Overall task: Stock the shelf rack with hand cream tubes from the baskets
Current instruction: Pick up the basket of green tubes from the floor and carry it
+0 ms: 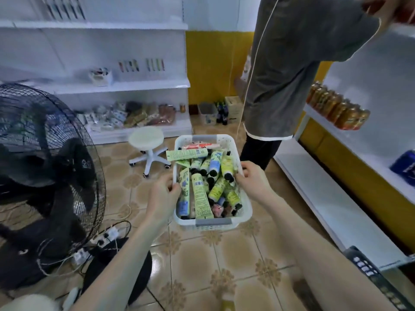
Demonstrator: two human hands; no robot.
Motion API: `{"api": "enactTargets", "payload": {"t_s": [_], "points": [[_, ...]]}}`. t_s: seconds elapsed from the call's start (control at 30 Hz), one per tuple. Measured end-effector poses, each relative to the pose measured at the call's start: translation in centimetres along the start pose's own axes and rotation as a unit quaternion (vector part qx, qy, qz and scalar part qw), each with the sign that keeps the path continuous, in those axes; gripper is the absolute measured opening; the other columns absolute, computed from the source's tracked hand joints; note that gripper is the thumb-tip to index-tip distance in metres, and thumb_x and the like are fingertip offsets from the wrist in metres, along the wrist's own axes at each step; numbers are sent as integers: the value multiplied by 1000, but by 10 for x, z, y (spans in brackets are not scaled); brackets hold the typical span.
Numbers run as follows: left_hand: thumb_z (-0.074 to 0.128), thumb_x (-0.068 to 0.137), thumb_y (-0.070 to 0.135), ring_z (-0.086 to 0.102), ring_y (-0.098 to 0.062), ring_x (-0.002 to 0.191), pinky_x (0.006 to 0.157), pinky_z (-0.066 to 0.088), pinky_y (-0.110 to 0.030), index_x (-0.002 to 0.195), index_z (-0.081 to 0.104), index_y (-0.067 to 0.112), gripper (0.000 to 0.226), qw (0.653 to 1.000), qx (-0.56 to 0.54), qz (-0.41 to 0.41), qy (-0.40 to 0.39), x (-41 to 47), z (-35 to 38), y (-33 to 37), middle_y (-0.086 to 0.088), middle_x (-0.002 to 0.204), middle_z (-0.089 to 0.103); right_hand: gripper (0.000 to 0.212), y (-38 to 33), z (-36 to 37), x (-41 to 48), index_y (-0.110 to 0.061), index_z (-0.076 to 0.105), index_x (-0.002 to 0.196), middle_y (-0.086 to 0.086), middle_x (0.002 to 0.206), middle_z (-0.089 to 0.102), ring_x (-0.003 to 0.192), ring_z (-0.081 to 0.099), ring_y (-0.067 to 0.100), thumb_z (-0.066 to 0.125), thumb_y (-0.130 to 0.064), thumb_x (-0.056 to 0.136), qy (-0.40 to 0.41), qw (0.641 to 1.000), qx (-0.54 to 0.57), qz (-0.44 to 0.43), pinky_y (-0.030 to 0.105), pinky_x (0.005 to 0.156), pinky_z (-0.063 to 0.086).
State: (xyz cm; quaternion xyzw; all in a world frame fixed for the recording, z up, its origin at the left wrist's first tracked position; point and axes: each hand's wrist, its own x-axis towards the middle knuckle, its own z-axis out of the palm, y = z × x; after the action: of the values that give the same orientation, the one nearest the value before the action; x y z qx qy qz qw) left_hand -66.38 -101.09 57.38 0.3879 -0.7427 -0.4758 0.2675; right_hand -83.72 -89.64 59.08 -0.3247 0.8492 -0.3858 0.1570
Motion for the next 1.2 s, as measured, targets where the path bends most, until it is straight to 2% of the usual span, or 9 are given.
{"api": "enactTargets", "payload": {"t_s": [0.07,0.17,0.33,0.4,0.57,0.7,0.83,1.0,1.2], "points": [[47,92,1,42,-14,50,46,34,-14,73,50,14,24,1000,7,-13,12,27,15,7,-4,58,48,25,4,-8,37,-6,58,111,8,102,64,97,60,24,49,-5,87,-14,1000,0,-7,41,83,50],[48,92,4,58,-30,67,57,46,-37,78,54,15,19,999,-1,-34,23,67,36,19,-19,77,63,24,10,-20,90,-6,57,111,2,95,59,91,56,19,49,-7,88,-30,999,-22,-35,29,73,43],[47,94,6,59,-15,70,54,46,-21,78,50,25,26,997,-21,-49,53,122,60,33,0,77,61,30,14,-26,166,-5,55,118,6,108,61,87,47,11,50,-9,89,-49,996,-35,-63,21,66,31],[47,94,5,60,-16,71,57,48,-25,76,49,28,29,996,-24,-60,66,146,64,35,1,77,60,30,14,-24,194,-5,56,118,8,111,61,89,49,13,50,-8,89,-59,996,-33,-65,19,64,31],[49,92,5,63,-33,86,74,52,-47,75,51,26,26,992,-17,-83,96,210,68,31,-15,89,66,31,4,-11,263,-5,53,120,9,114,61,99,56,22,51,-8,89,-78,993,-40,-78,25,70,37],[50,91,5,62,-39,88,78,52,-54,87,58,11,10,991,-14,-85,103,273,64,19,-22,94,66,30,-9,10,326,-5,54,120,8,113,61,100,56,22,51,-8,89,-89,991,-41,-86,27,73,40],[50,91,6,63,-36,84,73,51,-50,87,55,17,12,992,13,-75,103,345,54,8,-17,88,67,28,-27,37,394,-4,55,117,8,110,61,97,57,20,51,-6,89,-96,993,-14,-73,33,80,47],[49,92,8,64,-31,83,72,52,-49,82,54,24,19,993,1,-76,90,430,42,3,-10,88,68,24,-49,60,469,-4,56,114,5,102,59,89,53,15,51,-6,90,-93,993,6,-67,31,77,45],[49,91,8,63,-34,83,69,51,-51,90,57,6,8,994,-2,-71,83,527,41,-7,-16,88,67,26,-64,78,560,-4,55,115,6,102,60,88,54,15,50,-4,90,-89,994,17,-65,32,77,46]]}}
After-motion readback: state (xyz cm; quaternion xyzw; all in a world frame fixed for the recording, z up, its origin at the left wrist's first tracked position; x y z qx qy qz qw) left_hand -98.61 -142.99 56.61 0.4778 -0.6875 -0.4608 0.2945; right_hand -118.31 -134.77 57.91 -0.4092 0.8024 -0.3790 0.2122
